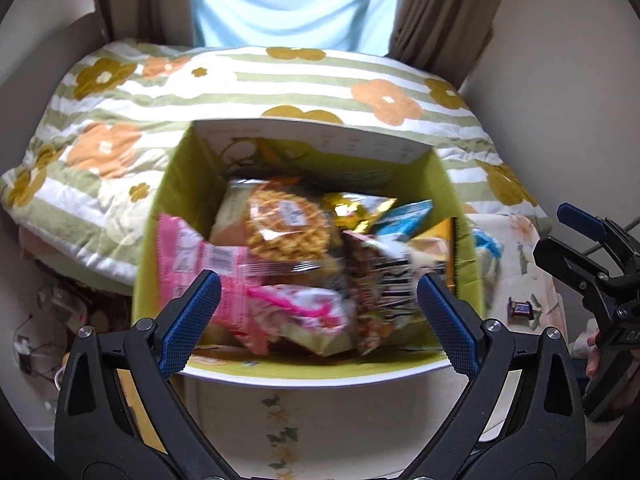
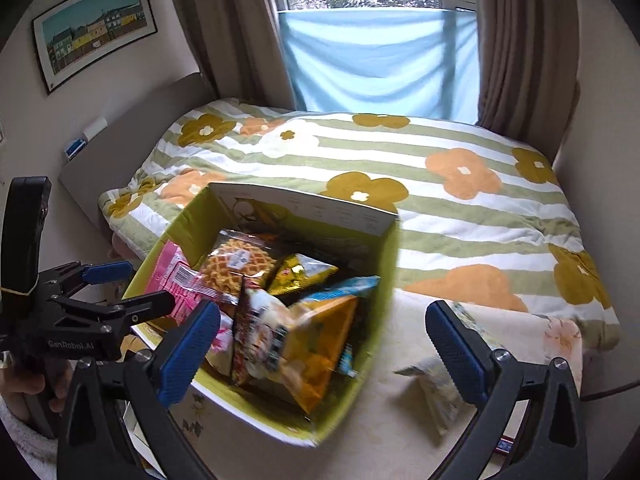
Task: Organize snacks
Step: 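Move both tools back toward the blue-white bag and Snickers bar, then grasp the blue-white bag with left gripper while right gripper grasps Snickers bar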
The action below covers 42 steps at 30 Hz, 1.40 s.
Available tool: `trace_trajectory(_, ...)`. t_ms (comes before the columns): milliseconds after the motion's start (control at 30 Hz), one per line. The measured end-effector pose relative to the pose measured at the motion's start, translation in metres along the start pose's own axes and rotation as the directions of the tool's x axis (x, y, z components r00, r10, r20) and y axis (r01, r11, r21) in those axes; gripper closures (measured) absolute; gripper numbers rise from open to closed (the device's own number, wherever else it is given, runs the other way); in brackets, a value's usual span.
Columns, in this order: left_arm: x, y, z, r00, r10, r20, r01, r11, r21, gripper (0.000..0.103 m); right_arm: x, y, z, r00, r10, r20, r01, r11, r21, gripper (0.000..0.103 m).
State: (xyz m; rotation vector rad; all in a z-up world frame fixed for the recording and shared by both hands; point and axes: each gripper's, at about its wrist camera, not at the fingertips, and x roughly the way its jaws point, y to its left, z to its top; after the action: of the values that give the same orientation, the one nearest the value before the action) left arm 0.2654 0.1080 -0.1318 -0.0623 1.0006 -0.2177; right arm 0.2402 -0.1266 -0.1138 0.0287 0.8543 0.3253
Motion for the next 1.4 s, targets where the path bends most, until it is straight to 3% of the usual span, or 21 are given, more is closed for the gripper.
trace_trajectory(367, 0.017, -0.162, 0.001, 0.998, -0.064, 0.006, 0.062, 0.988, 0.141, 0.005, -0.061, -0.107, -0.045, 0.998, -0.053, -0.02, 0.054, 0.998, 0.023, 0.001)
trace_trajectory(500, 0.042, -0.216, -0.002, 0.994, -0.098, -0.04, 0.103, 0.983, 0.153, 0.005, -0.071, -0.15, -0.067, 0.997, -0.065, -0.038, 0.067, 0.996, 0.066, 0.001)
trace_trajectory(700, 0.087, -0.276, -0.01, 0.992, -0.064, -0.113, 0.087, 0.974, 0.208, 0.005, -0.063, -0.189, -0.098, 0.991, -0.07, -0.11, 0.074, 0.997, 0.031, 0.001)
trace_trajectory(900, 0.137, -0.295, -0.017, 0.977, -0.022, -0.213, 0.074, 0.969, 0.237, 0.005, -0.037, -0.211, -0.125, 0.978, -0.064, -0.197, 0.069, 0.997, 0.019, 0.001)
trace_trajectory(1067, 0.181, -0.292, -0.018, 0.959, 0.038, -0.281, 0.041, 0.962, 0.27, 0.005, -0.002, -0.214, -0.147, 0.954, -0.083, -0.289, 0.073, 0.996, -0.047, 0.001)
trace_trajectory(1200, 0.213, -0.287, -0.018, 0.943, 0.076, -0.323, 0.024, 0.955, 0.294, 0.005, 0.021, -0.214, -0.159, 0.944, -0.05, -0.327, 0.028, 0.997, -0.072, 0.001)
trace_trajectory(1400, 0.231, -0.281, -0.014, 0.933, 0.102, -0.344, 0.017, 0.945, 0.326, 0.005, 0.051, -0.212, -0.167, 0.925, -0.023, -0.379, -0.041, 0.986, -0.159, 0.001)
